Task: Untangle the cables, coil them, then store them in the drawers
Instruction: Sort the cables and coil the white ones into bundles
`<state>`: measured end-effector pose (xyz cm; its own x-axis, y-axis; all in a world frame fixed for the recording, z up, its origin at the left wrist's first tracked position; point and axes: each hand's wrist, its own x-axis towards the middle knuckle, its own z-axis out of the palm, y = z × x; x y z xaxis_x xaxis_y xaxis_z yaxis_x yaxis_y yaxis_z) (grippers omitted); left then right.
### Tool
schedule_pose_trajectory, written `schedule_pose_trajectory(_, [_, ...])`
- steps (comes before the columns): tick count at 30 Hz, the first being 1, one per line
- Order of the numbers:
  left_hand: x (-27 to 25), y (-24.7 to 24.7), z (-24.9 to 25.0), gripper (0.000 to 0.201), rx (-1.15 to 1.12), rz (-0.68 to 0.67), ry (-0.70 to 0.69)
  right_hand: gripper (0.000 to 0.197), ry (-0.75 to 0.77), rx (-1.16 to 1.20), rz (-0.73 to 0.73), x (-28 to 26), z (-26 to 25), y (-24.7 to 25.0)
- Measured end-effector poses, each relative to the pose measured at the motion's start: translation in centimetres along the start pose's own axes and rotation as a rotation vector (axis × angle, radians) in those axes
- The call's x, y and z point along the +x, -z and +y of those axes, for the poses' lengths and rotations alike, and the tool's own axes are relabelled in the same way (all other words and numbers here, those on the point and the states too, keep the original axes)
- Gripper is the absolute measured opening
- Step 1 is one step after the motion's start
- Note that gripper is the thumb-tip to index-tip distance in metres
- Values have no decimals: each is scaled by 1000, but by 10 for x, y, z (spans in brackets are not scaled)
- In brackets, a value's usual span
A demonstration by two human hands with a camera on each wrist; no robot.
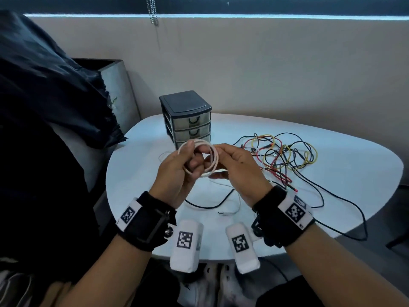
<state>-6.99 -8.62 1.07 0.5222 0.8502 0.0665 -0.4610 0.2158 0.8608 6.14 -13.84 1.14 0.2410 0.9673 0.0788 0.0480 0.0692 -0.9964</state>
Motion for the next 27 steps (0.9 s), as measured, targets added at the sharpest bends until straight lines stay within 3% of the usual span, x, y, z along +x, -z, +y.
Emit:
schedule_pose_trajectory(7, [18,21,-7,51,-167,171,85,26,36,-68,178,2,20,-1])
schedule_pose_trajectory(11, [12,27,-18,39,-91,163,191,19,80,-314,269,6,45,11])
schedule_pose_trajectory(16, [7,30,-41,41,-25,204,225,12,0,-758,-17,0,68,13])
schedule_pose_trajectory(18, [7,30,-51,41,9,218,252,13,-72,-605,3,1,72,14])
schedule_pose_trajectory(22, [3,27,-61,43,-41,242,322,7,-303,14,133,-2,69,17])
schedule_pose_trajectory(27, [3,31,-72,43,-12,296,302,5,-380,321,155,-5,65,12])
